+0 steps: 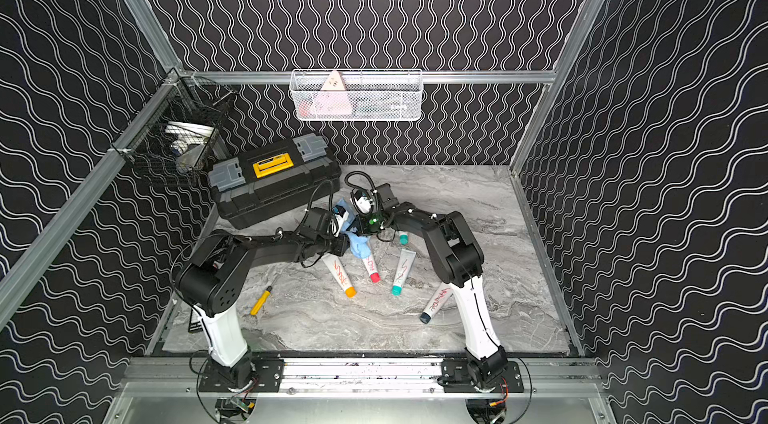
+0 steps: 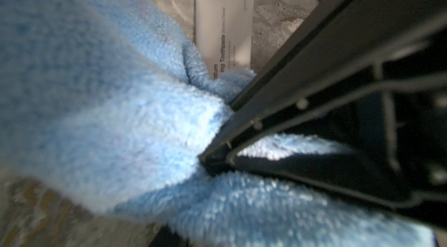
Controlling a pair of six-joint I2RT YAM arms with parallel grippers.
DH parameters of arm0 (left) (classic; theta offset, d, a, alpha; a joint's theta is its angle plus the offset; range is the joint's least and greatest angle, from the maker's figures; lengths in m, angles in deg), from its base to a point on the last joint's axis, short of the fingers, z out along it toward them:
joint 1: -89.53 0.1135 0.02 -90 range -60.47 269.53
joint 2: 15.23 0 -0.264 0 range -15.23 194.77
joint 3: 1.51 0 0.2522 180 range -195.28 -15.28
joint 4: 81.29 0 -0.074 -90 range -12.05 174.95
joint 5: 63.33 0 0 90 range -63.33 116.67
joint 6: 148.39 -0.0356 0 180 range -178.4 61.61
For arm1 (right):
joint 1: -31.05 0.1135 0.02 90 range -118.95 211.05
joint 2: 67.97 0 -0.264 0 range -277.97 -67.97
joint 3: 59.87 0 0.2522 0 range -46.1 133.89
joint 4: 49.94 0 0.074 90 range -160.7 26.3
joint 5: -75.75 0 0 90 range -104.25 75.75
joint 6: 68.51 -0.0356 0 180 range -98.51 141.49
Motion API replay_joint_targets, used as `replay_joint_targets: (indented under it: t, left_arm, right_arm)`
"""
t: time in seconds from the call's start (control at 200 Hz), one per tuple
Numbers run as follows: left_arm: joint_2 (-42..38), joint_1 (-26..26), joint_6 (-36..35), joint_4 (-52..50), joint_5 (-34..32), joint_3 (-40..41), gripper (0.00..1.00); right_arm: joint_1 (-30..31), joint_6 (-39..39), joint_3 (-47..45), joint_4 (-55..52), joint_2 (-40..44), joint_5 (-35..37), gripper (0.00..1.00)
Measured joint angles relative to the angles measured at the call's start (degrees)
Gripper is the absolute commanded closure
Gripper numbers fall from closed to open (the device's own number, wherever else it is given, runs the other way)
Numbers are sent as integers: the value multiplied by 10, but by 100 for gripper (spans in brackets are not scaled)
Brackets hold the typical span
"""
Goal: Wipe the surface of the toothpaste tube
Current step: Wipe the dirt from the toothpaste tube.
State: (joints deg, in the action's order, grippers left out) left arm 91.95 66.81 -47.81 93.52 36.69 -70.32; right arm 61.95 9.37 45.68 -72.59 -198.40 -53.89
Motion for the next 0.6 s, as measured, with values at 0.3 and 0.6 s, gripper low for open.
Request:
replay_joint_targets:
  t: [0.3, 0.6]
  left_arm:
    - [-2, 0, 0, 5, 0, 3, 85]
    - [-4, 2, 0, 13, 2, 9, 84]
  right_arm:
    - [-37, -9, 44, -15, -35, -19, 100]
    - [-89, -23, 117, -47, -78, 2, 100]
